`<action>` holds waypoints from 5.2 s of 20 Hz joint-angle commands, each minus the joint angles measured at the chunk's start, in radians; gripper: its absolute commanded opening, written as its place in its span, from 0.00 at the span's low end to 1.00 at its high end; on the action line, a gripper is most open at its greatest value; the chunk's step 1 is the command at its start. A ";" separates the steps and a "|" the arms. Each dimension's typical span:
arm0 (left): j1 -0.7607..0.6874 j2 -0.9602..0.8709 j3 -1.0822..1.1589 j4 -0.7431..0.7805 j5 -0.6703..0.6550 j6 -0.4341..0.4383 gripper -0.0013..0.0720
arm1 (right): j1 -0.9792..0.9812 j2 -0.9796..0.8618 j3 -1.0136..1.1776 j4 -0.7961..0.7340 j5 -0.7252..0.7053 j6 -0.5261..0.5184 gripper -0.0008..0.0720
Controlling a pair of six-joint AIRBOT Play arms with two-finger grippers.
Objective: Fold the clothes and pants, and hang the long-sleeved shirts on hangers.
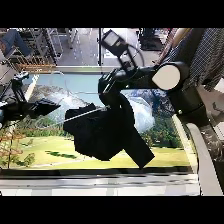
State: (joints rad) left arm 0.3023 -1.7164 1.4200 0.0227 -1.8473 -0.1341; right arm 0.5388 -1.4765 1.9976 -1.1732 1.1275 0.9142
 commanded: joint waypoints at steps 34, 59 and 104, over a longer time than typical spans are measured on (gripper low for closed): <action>-0.282 -0.183 -0.003 -0.607 0.077 0.253 0.05 | 0.158 0.076 0.007 -0.282 0.237 0.378 0.18; -0.291 -0.180 -0.002 -0.607 0.191 0.253 0.93 | 0.042 -0.117 0.007 -0.526 -0.207 -0.356 0.06; -0.511 -0.109 0.031 0.057 0.690 -0.668 0.90 | 0.233 0.195 0.044 -0.960 0.065 0.375 0.06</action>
State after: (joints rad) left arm -0.1856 -1.8175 1.4506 0.0757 -1.1713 -0.8547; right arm 0.7647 -1.2858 2.0403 -2.1422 1.1938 1.2892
